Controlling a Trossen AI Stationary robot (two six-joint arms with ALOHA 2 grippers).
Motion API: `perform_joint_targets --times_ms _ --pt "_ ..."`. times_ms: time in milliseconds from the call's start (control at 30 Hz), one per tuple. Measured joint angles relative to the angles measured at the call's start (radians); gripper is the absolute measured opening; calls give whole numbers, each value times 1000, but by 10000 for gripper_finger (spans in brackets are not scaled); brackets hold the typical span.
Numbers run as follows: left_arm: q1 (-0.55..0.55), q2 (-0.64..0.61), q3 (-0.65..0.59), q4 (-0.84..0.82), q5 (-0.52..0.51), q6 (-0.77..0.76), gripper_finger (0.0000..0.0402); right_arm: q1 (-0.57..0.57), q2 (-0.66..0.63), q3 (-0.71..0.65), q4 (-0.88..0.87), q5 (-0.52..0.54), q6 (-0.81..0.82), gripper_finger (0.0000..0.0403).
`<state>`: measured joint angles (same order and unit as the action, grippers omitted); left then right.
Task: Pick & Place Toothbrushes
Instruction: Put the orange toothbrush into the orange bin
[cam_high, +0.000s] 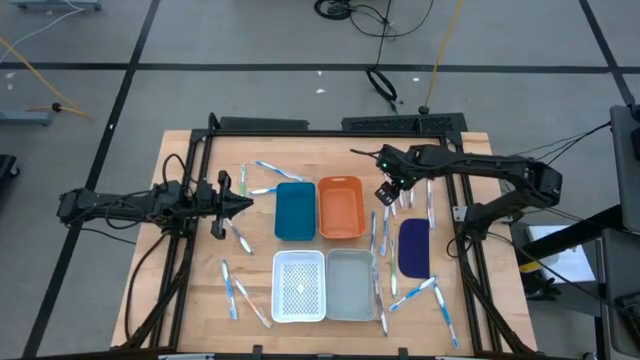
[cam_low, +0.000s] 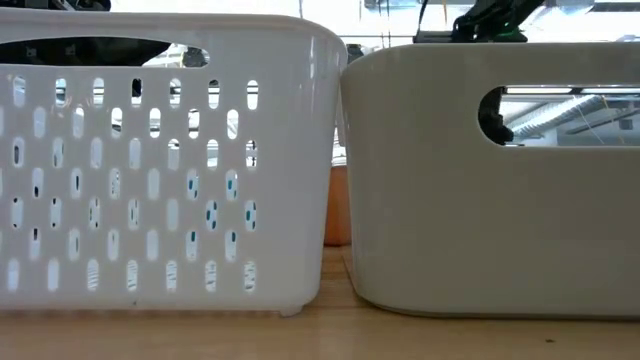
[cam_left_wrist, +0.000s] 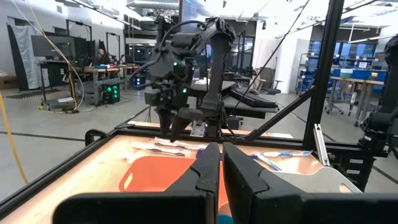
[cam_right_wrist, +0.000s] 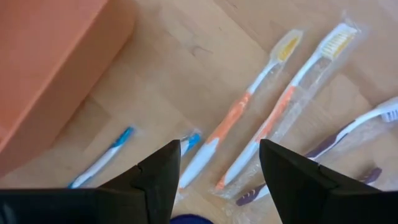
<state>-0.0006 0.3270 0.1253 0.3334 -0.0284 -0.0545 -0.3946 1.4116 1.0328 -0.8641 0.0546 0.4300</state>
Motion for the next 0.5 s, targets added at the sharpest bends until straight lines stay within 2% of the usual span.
perform_joint_targets --times_ms 200,333,500 --pt "0 0 0 0 0 -1 19 1 66 0 15 4 18 210" --pt "0 0 0 1 0 -4 19 -2 98 -1 29 73 6 210" --pt "0 0 0 1 0 -7 19 -21 108 -1 30 74 14 210"
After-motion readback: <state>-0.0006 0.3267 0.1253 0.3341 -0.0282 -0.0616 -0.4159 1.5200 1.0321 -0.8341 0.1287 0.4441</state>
